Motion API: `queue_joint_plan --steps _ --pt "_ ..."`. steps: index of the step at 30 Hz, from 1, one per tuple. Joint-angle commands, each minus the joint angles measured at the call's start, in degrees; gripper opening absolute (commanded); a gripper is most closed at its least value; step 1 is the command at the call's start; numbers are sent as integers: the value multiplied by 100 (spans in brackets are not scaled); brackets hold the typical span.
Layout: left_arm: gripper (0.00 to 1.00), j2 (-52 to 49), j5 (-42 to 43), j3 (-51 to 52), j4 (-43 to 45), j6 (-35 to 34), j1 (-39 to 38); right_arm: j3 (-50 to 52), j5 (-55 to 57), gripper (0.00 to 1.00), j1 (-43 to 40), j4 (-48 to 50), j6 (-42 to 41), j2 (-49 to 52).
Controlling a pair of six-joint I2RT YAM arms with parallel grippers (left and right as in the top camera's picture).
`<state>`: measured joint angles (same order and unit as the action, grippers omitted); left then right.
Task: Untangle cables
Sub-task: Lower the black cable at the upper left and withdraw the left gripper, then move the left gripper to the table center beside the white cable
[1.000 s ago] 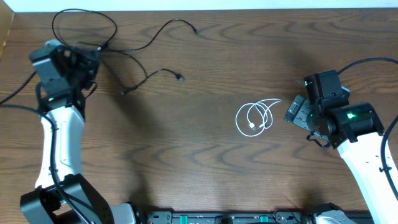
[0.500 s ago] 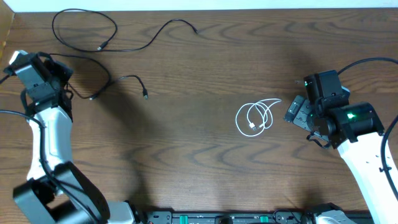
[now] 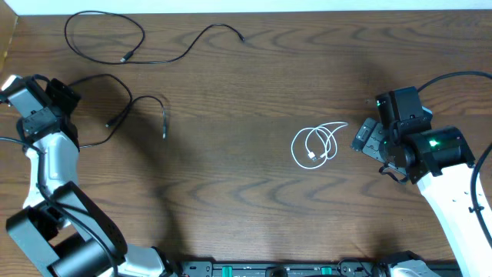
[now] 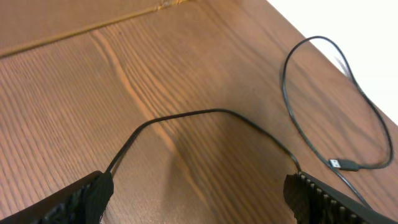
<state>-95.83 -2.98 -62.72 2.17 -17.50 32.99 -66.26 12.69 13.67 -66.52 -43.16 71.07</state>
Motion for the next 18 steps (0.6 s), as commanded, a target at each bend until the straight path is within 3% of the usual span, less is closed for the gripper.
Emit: queue_joint_plan --steps 1,6,7,11,13,18 --pt "92 420 -28 -92 11 177 4 -28 111 99 -24 -7 39 -57" --pt "93 739 1233 -92 -345 -264 4 -28 111 99 -24 -7 39 -57" --pt "93 785 2164 -92 -483 -555 -20 -28 111 99 -24 -7 39 -57" --pt "93 728 4085 -90 -809 -964 -341 -28 111 99 -24 -7 39 -57" --pt "93 710 4481 -90 -1276 -955 -675 -28 111 99 -24 -7 39 -57" --pt "93 710 4306 -33 -2420 -304 -1888 -28 111 99 -24 -7 39 -57"
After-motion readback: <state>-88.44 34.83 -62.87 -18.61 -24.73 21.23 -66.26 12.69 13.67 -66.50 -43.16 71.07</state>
